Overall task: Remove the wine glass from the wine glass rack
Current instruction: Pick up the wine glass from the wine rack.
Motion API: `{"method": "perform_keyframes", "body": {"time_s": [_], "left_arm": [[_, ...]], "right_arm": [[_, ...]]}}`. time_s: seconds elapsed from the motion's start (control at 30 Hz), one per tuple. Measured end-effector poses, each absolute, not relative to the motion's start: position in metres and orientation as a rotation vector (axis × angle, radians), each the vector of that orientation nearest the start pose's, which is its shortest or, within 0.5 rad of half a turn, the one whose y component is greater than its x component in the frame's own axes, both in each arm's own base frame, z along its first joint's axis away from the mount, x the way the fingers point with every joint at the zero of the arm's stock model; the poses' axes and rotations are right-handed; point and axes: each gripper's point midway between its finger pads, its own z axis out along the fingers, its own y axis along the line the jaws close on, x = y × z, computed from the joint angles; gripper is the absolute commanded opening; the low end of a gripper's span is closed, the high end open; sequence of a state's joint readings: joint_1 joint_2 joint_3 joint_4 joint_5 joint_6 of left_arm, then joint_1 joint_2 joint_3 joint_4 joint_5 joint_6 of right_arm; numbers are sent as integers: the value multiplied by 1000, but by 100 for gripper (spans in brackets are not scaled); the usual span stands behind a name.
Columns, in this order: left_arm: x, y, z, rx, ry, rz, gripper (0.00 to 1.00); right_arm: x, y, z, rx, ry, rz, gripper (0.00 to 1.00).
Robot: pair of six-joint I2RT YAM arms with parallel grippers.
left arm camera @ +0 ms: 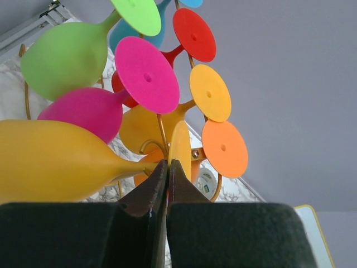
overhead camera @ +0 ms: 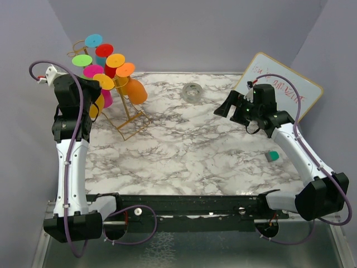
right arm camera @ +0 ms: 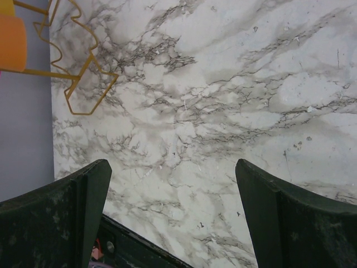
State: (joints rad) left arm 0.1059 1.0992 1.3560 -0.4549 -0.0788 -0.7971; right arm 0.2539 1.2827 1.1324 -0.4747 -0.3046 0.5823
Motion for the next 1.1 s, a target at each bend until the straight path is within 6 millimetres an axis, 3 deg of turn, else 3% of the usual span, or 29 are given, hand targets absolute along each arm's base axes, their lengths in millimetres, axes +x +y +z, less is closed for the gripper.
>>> {"method": "perform_keyframes", "body": {"time_s": [0.5, 0.73, 1.1], "left_arm": [[355, 28, 387, -990, 1506, -491, 0], [350, 31, 375, -1083, 1460, -532, 0], [349, 33, 376, -1128, 1391, -590, 0]], "right_arm": [[333, 163, 217, 186, 2301, 776, 100], [333, 163, 213, 178, 2315, 767, 100], [333, 162, 208, 173, 2336, 758, 100]]}}
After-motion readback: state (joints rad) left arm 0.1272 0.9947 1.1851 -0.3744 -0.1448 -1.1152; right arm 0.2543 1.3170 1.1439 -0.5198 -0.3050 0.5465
